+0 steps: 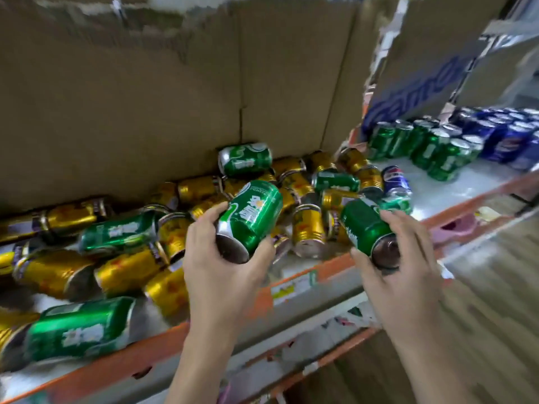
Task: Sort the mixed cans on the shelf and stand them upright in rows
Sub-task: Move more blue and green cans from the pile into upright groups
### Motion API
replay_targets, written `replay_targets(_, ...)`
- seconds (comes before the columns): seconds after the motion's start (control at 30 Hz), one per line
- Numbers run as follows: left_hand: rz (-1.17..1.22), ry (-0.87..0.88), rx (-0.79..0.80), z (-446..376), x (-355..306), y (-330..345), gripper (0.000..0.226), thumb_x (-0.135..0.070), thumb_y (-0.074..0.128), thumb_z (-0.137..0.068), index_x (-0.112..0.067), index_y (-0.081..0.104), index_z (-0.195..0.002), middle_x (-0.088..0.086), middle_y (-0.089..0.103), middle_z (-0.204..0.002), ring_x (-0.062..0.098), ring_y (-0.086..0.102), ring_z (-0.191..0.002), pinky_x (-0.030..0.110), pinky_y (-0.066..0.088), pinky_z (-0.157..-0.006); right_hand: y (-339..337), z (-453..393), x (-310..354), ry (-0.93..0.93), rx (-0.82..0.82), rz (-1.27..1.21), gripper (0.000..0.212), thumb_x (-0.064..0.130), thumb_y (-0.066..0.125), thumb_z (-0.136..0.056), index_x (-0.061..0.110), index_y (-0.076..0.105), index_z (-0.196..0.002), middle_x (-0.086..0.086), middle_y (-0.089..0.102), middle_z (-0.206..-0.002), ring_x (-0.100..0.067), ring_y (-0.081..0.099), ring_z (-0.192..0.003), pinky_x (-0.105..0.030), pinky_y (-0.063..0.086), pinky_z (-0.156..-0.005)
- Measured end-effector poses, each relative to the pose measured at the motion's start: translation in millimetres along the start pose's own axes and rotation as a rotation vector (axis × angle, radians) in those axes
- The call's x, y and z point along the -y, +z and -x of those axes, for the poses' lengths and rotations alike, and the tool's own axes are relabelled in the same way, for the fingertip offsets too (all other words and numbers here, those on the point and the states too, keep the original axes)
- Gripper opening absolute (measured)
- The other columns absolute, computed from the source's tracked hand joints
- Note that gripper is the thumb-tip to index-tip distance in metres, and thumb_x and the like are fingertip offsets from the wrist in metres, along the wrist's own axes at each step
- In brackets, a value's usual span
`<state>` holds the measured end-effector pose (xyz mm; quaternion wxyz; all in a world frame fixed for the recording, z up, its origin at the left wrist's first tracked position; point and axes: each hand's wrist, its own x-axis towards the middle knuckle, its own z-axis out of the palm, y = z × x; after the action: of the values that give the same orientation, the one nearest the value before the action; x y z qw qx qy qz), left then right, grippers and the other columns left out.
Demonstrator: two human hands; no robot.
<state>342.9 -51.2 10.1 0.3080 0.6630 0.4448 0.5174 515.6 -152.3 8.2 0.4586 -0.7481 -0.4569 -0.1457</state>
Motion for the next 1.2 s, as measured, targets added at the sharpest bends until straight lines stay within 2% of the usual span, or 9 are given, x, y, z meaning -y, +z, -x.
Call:
replay_targets(0.1, -0.025, 0.019, 0.098, 26.5, -30.5, 70.2, 0.067, -0.05, 0.072, -0.062, -0.032, 0.05, -0.123, -0.005, 0.057, -0.108, 0.017, 0.058, -0.098, 0.036, 0.051, -0.08, -40.7, -11.0, -62.0, -0.017, -0.023, 0.059, 0.054, 0.008, 0.08, -0.071, 0.003, 0.057, -0.12, -0.015, 0.054, -0.123, -0.018, 0.045, -0.115, 0.001, 0.023, -0.098)
replay_targets(0.17, -0.049, 0.047, 0.17, 46.2, -49.5, 115.6, 0.068, -0.044, 0.076, -0.064, -0.028, 0.051, -0.126, -0.009, 0.055, -0.111, 0.012, 0.056, -0.1, 0.026, 0.047, -0.083, -65.0, -16.4, -102.8, -0.003, -0.022, 0.081, 0.056, 0.005, 0.081, -0.068, 0.005, 0.058, -0.119, -0.014, 0.055, -0.123, -0.02, 0.048, -0.114, -0.007, 0.029, -0.099)
replay_targets(0.23, -0.062, 0.064, 0.242, 65.3, -67.2, 156.2, 0.069, -0.041, 0.078, -0.066, -0.027, 0.05, -0.128, -0.013, 0.052, -0.115, 0.008, 0.052, -0.105, 0.024, 0.044, -0.086, -87.8, -20.0, -140.0, 0.032, -0.01, 0.089, 0.058, 0.005, 0.081, -0.067, 0.009, 0.058, -0.12, -0.011, 0.055, -0.125, -0.022, 0.049, -0.115, -0.017, 0.034, -0.098)
replay_targets(0.37, -0.078, 0.043, 0.374, 90.3, -91.4, 216.2, 0.068, -0.033, 0.079, -0.067, -0.029, 0.048, -0.129, -0.014, 0.051, -0.118, 0.002, 0.047, -0.103, 0.024, 0.041, -0.088, -120.9, -25.9, -197.4, 0.098, 0.003, 0.116, 0.059, 0.005, 0.082, -0.065, 0.007, 0.059, -0.119, -0.012, 0.055, -0.124, -0.025, 0.051, -0.114, -0.005, 0.027, -0.1)
replay_targets(0.5, -0.108, 0.065, 0.435, 87.9, -102.2, 262.7, 0.068, -0.033, 0.077, -0.067, -0.029, 0.048, -0.128, -0.016, 0.048, -0.115, 0.003, 0.046, -0.105, 0.023, 0.04, -0.088, -134.0, -39.5, -236.6, 0.147, -0.013, 0.124, 0.062, 0.0, 0.082, -0.062, 0.007, 0.059, -0.119, -0.014, 0.055, -0.123, -0.021, 0.049, -0.112, -0.011, 0.028, -0.096)
replay_targets(0.7, -0.13, 0.069, 0.461, 57.4, -104.5, 336.5, 0.066, -0.039, 0.075, -0.066, -0.031, 0.047, -0.126, -0.012, 0.052, -0.118, 0.006, 0.049, -0.106, 0.021, 0.039, -0.085, -124.9, -76.0, -289.4, 0.158, 0.011, 0.132, 0.064, 0.001, 0.082, -0.062, 0.011, 0.058, -0.121, -0.008, 0.055, -0.124, -0.017, 0.048, -0.111, -0.009, 0.032, -0.092)
replay_targets(0.83, -0.137, 0.062, 0.469, 8.6, -111.4, 387.5, 0.065, -0.037, 0.075, -0.064, -0.033, 0.047, -0.123, -0.007, 0.059, -0.113, 0.014, 0.057, -0.101, 0.036, 0.049, -0.086, -106.2, -127.0, -324.6, 0.131, 0.052, 0.129, 0.064, 0.006, 0.084, -0.06, 0.014, 0.06, -0.119, -0.002, 0.057, -0.124, -0.014, 0.055, -0.102, -0.01, 0.036, -0.086)
replay_targets(0.97, -0.211, 0.039, 0.453, -46.3, -119.4, 427.6, 0.066, -0.038, 0.076, -0.064, -0.03, 0.04, -0.119, -0.007, 0.057, -0.103, 0.021, 0.061, -0.088, 0.038, 0.051, -0.079, -83.5, -193.7, -351.8, 0.069, 0.165, 0.091, 0.063, 0.016, 0.083, -0.064, 0.02, 0.057, -0.121, 0.008, 0.054, -0.122, -0.008, 0.056, -0.097, -0.01, 0.042, -0.079)
replay_targets(1.2, -0.671, 0.208, 0.554, -130.4, -113.3, 488.2, 0.067, -0.055, 0.068, -0.069, -0.03, 0.032, -0.118, -0.003, 0.058, -0.108, 0.023, 0.058, -0.093, 0.032, 0.049, -0.073, -32.8, -299.5, -370.5, -0.083, 0.318, 0.11, 0.056, 0.035, 0.059, -0.064, 0.021, 0.054, -0.118, 0.008, 0.054, -0.117, -0.013, 0.058, -0.094, -0.019, 0.045, -0.071)
